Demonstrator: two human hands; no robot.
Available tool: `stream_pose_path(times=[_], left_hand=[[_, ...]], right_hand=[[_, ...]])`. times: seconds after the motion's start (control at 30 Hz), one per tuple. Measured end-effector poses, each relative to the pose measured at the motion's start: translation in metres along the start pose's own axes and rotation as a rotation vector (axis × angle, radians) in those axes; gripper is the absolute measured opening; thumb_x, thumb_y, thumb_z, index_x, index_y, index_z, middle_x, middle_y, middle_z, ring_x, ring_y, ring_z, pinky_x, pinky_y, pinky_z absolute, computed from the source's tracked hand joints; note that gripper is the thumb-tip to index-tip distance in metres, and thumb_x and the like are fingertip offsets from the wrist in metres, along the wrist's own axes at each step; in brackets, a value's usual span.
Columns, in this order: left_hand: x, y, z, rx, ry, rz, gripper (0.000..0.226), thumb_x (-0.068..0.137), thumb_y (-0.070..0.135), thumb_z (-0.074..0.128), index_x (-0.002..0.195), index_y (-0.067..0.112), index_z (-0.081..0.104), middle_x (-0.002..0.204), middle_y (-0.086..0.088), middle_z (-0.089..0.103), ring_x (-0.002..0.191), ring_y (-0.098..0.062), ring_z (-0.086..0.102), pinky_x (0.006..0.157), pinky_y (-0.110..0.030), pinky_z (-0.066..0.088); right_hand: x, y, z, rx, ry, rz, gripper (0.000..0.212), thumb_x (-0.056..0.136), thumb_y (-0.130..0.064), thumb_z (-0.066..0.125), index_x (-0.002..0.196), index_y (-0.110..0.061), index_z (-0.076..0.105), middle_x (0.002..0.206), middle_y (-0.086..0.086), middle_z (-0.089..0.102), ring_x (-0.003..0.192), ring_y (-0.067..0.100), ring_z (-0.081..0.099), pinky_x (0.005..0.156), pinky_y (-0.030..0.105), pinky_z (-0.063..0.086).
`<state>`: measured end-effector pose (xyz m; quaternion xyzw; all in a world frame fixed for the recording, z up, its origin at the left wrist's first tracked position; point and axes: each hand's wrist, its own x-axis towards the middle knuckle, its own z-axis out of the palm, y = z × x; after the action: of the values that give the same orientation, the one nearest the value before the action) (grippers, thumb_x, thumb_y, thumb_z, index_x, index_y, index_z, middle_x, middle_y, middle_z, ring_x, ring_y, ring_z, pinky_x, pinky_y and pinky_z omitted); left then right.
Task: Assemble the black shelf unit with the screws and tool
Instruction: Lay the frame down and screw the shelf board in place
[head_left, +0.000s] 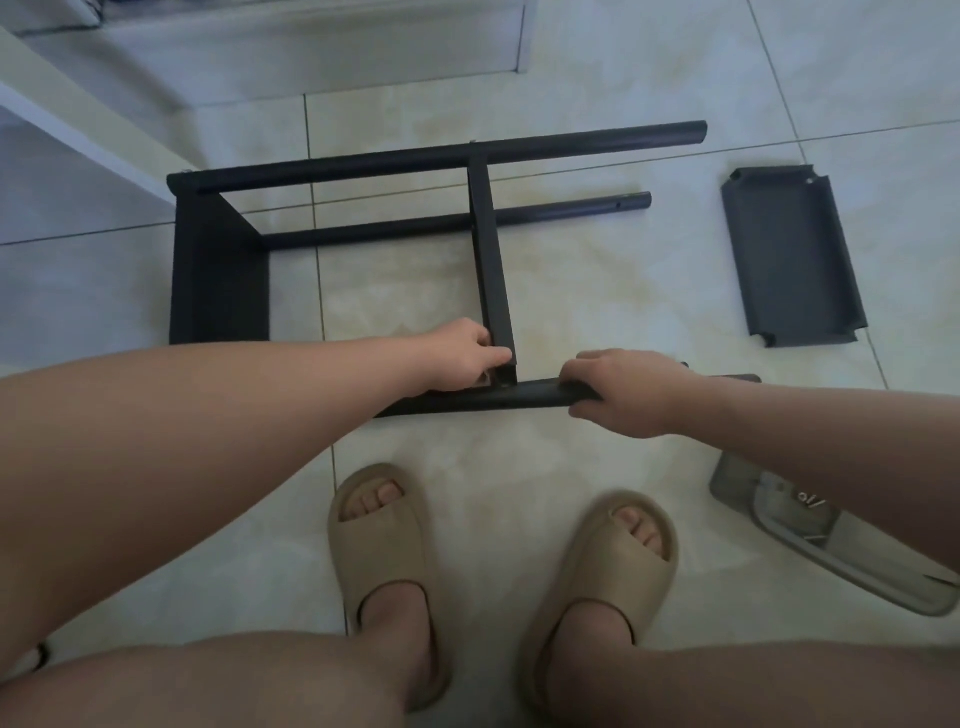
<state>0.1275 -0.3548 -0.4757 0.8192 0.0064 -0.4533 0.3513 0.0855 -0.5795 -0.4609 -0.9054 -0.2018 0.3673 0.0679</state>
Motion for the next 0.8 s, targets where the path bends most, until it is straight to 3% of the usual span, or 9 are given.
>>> stream_pose_path(times=[0.1, 0.3, 0.5, 0.63, 0.73, 0.8], left_hand=[[-0.001, 0.000, -0.004, 0.042, 0.035, -0.001, 0.034, 0.101, 0.037, 0.056, 0.102, 0.006, 0.069, 0.105, -0.010, 0.071, 0.097, -0.027, 0.063, 0.095, -0.037, 0.048], [-0.002, 0.004, -0.011, 0.113, 0.052, -0.021, 0.030, 0.099, 0.043, 0.056, 0.087, 0.017, 0.064, 0.096, -0.004, 0.065, 0.096, -0.026, 0.060, 0.087, -0.033, 0.045], [-0.001, 0.010, -0.020, 0.113, 0.058, -0.031, 0.030, 0.101, 0.041, 0.054, 0.101, 0.013, 0.067, 0.108, -0.007, 0.065, 0.103, -0.026, 0.059, 0.090, -0.032, 0.043], [-0.002, 0.010, -0.023, 0.095, 0.081, -0.045, 0.035, 0.101, 0.040, 0.055, 0.108, 0.010, 0.070, 0.113, -0.008, 0.068, 0.108, -0.027, 0.060, 0.101, -0.037, 0.045], [-0.004, 0.008, -0.020, 0.093, 0.115, -0.042, 0.031, 0.100, 0.039, 0.056, 0.093, 0.013, 0.070, 0.097, -0.006, 0.067, 0.096, -0.026, 0.061, 0.081, -0.031, 0.048], [-0.007, 0.008, -0.015, 0.102, 0.163, -0.047, 0.029, 0.100, 0.039, 0.056, 0.086, 0.016, 0.066, 0.088, -0.002, 0.064, 0.090, -0.025, 0.060, 0.068, -0.028, 0.042]], right_hand=[[-0.004, 0.001, -0.012, 0.016, 0.071, -0.001, 0.025, 0.100, -0.037, 0.052, 0.123, -0.026, 0.057, 0.112, -0.008, 0.054, 0.104, 0.018, 0.053, 0.082, 0.038, 0.046], [0.004, 0.001, -0.023, -0.036, 0.061, 0.037, 0.025, 0.104, -0.033, 0.048, 0.125, -0.024, 0.057, 0.118, -0.006, 0.055, 0.108, 0.021, 0.054, 0.084, 0.041, 0.048], [0.013, 0.006, -0.027, -0.011, 0.085, 0.012, 0.023, 0.105, -0.030, 0.046, 0.123, -0.022, 0.058, 0.107, -0.005, 0.052, 0.092, 0.019, 0.050, 0.076, 0.038, 0.043], [0.018, 0.006, -0.029, 0.014, 0.085, 0.038, 0.024, 0.105, -0.033, 0.046, 0.125, -0.025, 0.057, 0.108, -0.004, 0.055, 0.100, 0.024, 0.054, 0.079, 0.040, 0.044], [0.017, 0.007, -0.022, -0.081, 0.109, 0.055, 0.034, 0.107, -0.040, 0.039, 0.138, -0.029, 0.048, 0.118, -0.002, 0.059, 0.106, 0.026, 0.056, 0.082, 0.036, 0.037], [0.013, 0.009, -0.014, -0.155, 0.126, 0.061, 0.042, 0.108, -0.043, 0.035, 0.148, -0.030, 0.038, 0.132, -0.002, 0.056, 0.118, 0.027, 0.052, 0.098, 0.039, 0.036]])
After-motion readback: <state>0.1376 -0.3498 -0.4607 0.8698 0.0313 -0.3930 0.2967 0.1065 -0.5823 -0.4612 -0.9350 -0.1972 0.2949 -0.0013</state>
